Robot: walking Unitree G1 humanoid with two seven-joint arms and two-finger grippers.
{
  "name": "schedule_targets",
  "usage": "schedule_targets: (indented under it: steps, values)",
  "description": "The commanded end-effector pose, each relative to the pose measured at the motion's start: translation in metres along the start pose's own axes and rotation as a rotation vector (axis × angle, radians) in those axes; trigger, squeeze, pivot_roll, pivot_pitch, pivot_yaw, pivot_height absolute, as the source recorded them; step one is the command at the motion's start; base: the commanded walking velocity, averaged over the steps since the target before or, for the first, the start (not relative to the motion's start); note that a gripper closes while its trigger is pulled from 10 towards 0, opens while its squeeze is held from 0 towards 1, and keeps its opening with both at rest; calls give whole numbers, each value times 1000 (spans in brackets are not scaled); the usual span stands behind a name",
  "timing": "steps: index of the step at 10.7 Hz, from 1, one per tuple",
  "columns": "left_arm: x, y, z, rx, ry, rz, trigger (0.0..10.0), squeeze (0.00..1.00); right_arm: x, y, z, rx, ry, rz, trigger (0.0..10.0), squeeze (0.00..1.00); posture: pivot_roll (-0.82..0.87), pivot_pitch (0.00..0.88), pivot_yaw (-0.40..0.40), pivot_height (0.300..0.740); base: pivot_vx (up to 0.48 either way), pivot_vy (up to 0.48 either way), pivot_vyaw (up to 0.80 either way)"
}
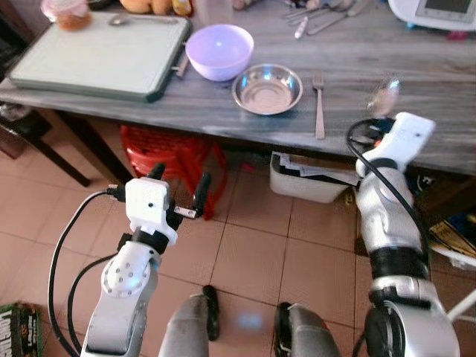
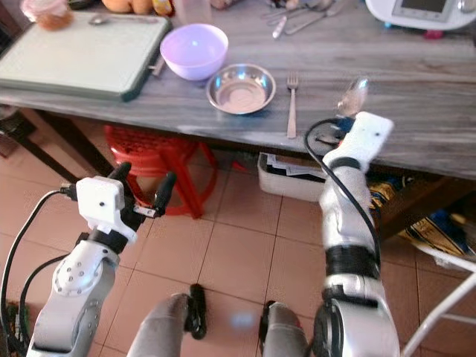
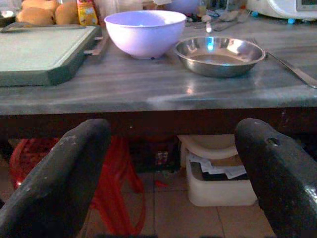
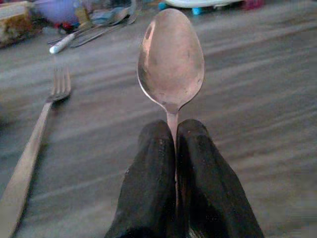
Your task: Setting the table
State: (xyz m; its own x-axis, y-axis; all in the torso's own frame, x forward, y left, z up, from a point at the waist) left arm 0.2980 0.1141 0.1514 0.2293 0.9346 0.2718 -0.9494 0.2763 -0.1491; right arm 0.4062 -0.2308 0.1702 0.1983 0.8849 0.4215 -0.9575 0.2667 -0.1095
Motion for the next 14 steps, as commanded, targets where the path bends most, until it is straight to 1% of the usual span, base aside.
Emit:
schedule_targets:
  steps: [1,2,3,4,6,7,9,12,14]
  values:
    - [4,2,1,-4,-3,10,10000,0,3,4,5,-19,-5,9,10000,0,42,202,53,740,0,0,0]
    - [5,2,0,-1,-5,15,10000,0,2,6,6,-22,-8,8,10000,0,40,198,51,740,0,0,0]
    - [5,-3,0,-6,-1,21,10000,0,5,9,10,-34,-18,16,10000,0,33,193,47,740,0,0,0]
    - [4,-6,1,-14,2,17,10000,0,8,10,11,-35,-29,25,10000,0,23,195,48,740,0,0,0]
    - [2,-7,3,-21,5,12,10000,0,15,12,15,-26,-92,41,10000,0,18,195,45,740,0,0,0]
    - [3,-7,3,-23,5,14,10000,0,18,15,18,-30,-86,53,10000,0,18,194,44,740,0,0,0]
    - [3,-7,3,-27,8,19,10000,0,20,23,23,-34,-63,71,10000,0,11,189,37,740,249,0,0]
    - [-3,-10,3,-32,20,7,10000,0,13,27,21,-13,-43,61,10000,0,2,180,37,740,270,0,0]
    - [-3,-11,3,-38,20,4,10000,0,13,28,22,-10,-33,62,10000,0,0,175,34,740,285,0,0]
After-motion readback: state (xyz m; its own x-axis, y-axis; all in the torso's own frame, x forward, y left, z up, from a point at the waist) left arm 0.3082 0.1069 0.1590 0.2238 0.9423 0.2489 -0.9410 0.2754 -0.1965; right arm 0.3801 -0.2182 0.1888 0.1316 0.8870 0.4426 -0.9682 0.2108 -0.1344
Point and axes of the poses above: a point about 5 cm out from each wrist's last joint towards the gripper, its own y axis pointing back from the gripper into the wrist, its own z axis along the axis of the wrist's last joint, x = y × z, the point moved 6 cm from there along -y, pointing out of the wrist towards the gripper, and after that the axes turned 15 degrees about -y, right-handed, at the moved point
